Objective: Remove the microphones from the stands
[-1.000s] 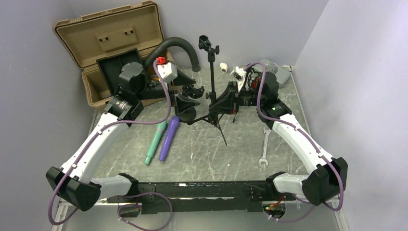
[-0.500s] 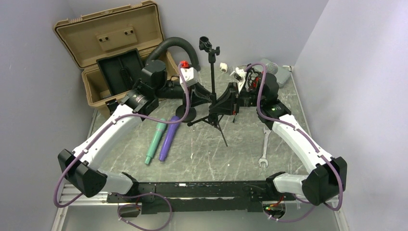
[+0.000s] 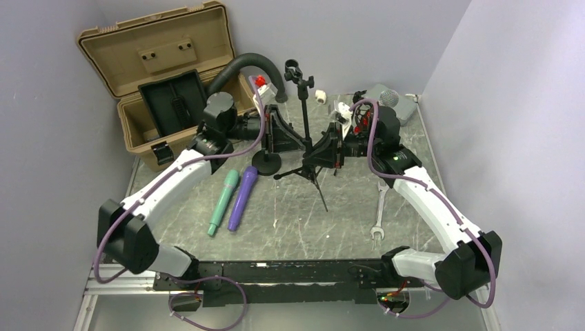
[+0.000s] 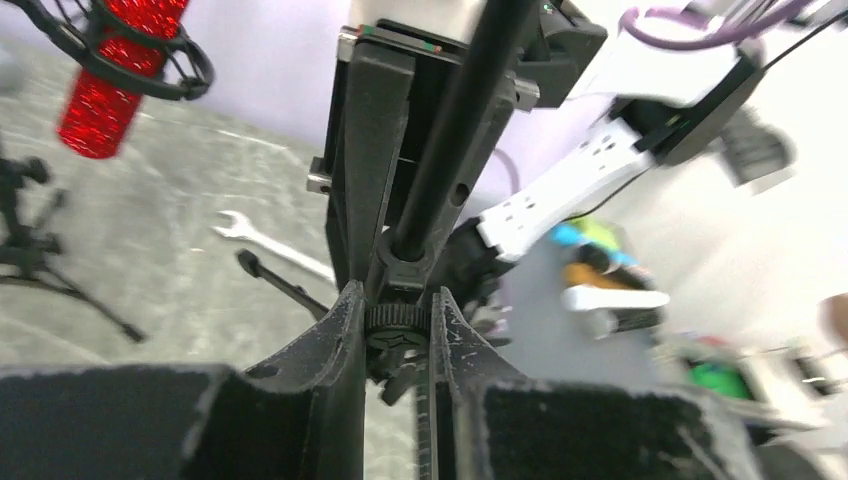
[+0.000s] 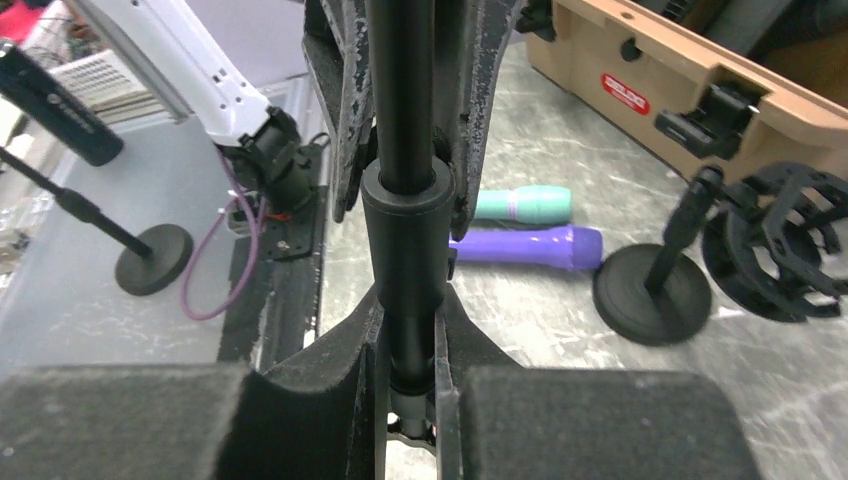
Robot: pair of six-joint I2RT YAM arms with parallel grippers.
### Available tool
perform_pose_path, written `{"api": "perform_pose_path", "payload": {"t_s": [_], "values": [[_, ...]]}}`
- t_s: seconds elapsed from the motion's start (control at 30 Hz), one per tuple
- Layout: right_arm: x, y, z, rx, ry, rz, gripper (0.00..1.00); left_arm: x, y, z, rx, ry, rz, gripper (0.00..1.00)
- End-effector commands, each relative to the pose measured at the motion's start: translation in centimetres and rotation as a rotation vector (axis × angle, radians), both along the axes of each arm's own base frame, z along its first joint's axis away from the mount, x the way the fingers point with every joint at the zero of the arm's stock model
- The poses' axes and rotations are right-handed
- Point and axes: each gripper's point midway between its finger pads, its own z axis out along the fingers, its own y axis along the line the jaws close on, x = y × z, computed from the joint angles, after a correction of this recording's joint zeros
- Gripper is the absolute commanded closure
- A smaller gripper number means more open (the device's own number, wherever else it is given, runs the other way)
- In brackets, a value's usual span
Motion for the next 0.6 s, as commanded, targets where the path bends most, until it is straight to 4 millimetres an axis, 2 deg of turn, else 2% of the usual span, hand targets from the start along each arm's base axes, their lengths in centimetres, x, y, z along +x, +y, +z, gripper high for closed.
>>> {"api": "perform_pose_path", "payload": {"t_s": [0.0, 0.1, 0.13, 0.23, 0.27, 0.3, 0.37, 0.5, 0.57], "values": [[0.9, -0.6, 2.5, -0.009, -0.194, -0.058, 1.0, -2.8, 0.4, 3.2, -0.133, 0.24, -0.208, 0.91], [1.1, -0.7, 2.4, -0.016, -0.2, -0.066, 1.0, -2.4, 0.6, 3.4, -0.122, 0.232, -0.187, 0.45], [1.0, -0.7, 2.4, -0.016, -0.196, -0.066, 1.0, -2.3, 0.9, 3.4, -0.118, 0.198, -0.18, 0.35], [0.9, -0.7, 2.4, -0.008, -0.181, -0.058, 1.0, -1.3, 2.0, 2.8, -0.088, 0.143, -0.111, 0.16], [0.8, -0.7, 2.5, -0.003, -0.174, -0.055, 1.0, -0.9, 2.2, 3.0, -0.088, 0.072, -0.076, 0.12], [0.8, -0.7, 2.4, 0.001, -0.166, -0.051, 1.0, -0.2, 2.5, 2.0, -0.039, 0.052, -0.019, 0.09], [0.7, -0.6, 2.4, 0.011, -0.149, -0.043, 1.0, 0.7, 3.0, 1.4, 0.038, -0.112, 0.088, 0.06], [0.6, -0.4, 2.4, 0.025, -0.125, -0.03, 1.0, 1.7, 2.9, 0.8, 0.181, -0.499, 0.23, 0.08], [0.7, -0.4, 2.3, 0.029, -0.123, -0.028, 1.0, 2.3, 2.8, 0.7, 0.229, -0.6, 0.263, 0.1]]}}
